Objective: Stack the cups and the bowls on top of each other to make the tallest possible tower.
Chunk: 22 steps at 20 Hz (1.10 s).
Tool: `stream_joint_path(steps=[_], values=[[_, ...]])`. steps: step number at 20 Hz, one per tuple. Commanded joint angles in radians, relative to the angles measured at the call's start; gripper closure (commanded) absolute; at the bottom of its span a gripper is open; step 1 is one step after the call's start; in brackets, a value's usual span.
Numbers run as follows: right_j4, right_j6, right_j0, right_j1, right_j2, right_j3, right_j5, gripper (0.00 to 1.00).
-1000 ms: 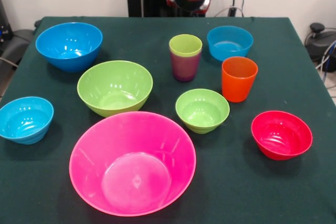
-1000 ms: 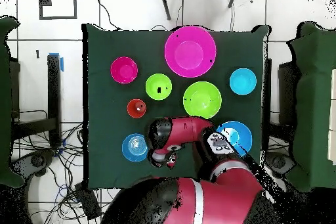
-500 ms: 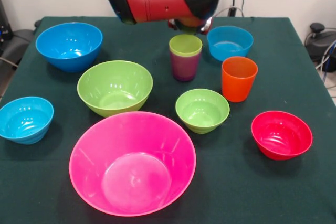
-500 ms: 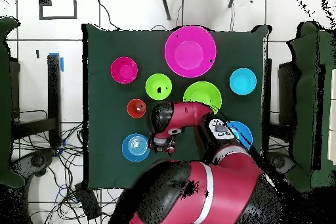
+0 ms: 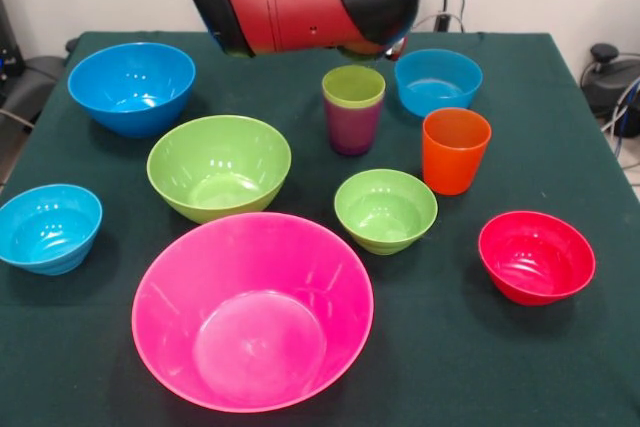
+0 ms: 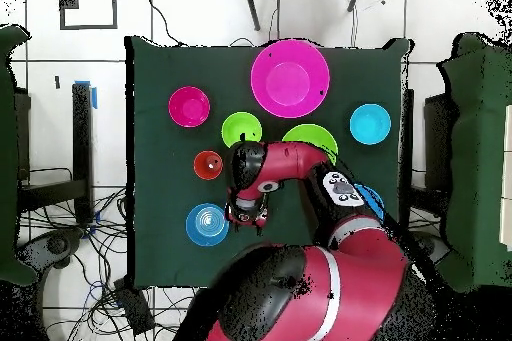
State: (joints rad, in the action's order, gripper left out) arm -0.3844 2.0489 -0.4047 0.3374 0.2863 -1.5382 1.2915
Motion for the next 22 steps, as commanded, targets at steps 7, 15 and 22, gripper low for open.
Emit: stream_joint_path(steps=[7,15,22], values=[[0.05,-0.124,0.038,0.276,0.116,0.033,0.391,0.0],[0.048,-0.101,0.047,0.226,0.132,0.071,0.378,0.0],[-0.055,-0.145,0.058,0.159,0.126,0.132,0.209,0.0]])
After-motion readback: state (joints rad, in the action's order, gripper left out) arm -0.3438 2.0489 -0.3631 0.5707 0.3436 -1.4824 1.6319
